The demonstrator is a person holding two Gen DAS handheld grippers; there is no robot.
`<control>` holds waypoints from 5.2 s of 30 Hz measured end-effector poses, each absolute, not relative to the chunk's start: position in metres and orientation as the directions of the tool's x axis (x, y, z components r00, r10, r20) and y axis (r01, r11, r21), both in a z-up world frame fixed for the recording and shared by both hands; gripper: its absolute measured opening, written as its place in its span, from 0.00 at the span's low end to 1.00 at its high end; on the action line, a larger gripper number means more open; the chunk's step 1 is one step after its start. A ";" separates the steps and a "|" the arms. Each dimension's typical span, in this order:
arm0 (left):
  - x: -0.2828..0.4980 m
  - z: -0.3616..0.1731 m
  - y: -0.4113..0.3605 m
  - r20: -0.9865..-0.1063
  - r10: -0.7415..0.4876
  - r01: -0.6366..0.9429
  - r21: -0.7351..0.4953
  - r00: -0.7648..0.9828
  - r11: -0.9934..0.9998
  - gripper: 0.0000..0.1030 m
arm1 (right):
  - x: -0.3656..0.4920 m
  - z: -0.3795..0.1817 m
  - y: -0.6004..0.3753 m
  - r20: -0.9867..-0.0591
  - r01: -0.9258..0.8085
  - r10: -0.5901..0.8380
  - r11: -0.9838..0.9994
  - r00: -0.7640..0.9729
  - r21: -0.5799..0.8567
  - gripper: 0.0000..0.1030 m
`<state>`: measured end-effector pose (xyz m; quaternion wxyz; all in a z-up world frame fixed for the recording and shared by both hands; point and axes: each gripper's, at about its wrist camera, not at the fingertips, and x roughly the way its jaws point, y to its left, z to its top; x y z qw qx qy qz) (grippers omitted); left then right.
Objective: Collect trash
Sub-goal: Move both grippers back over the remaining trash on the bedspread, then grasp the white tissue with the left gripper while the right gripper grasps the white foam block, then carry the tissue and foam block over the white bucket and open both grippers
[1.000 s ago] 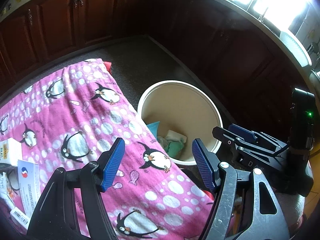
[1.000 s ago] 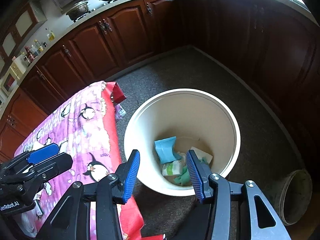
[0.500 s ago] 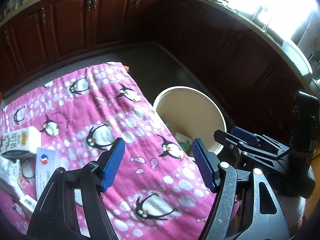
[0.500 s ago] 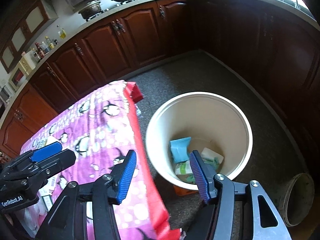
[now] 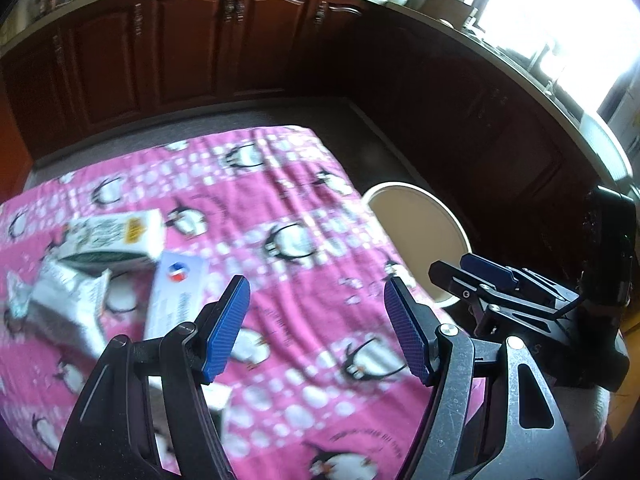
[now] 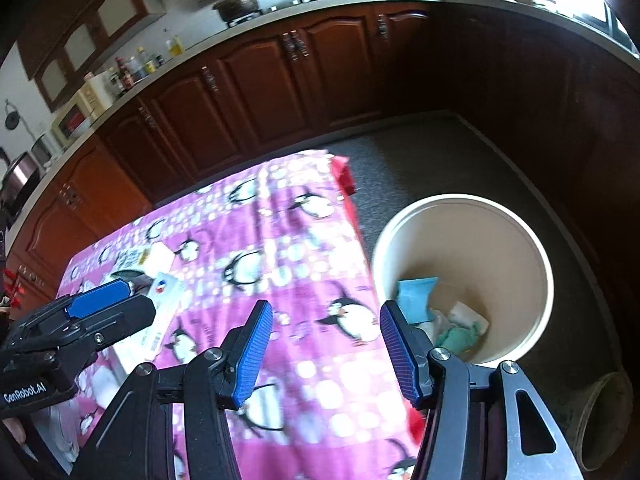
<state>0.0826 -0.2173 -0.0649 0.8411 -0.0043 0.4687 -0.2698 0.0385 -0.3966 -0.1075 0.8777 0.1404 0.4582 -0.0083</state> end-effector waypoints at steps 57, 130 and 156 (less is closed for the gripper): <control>0.193 -0.154 0.074 -0.861 -0.196 -0.033 -0.239 0.469 0.970 0.65 | 0.057 -0.169 -0.098 -0.893 -0.540 0.400 0.808 0.208 0.236 0.53; 0.080 -0.053 -0.218 -0.768 -0.494 0.580 -0.199 0.408 0.790 0.27 | 0.010 -0.088 -0.374 -0.786 -0.049 0.223 0.970 0.576 0.240 0.38; 0.113 -0.105 -0.354 -0.816 -0.532 0.652 -0.280 0.224 0.705 0.27 | 0.028 -0.147 -0.497 -0.862 0.234 0.064 0.950 0.502 0.206 0.39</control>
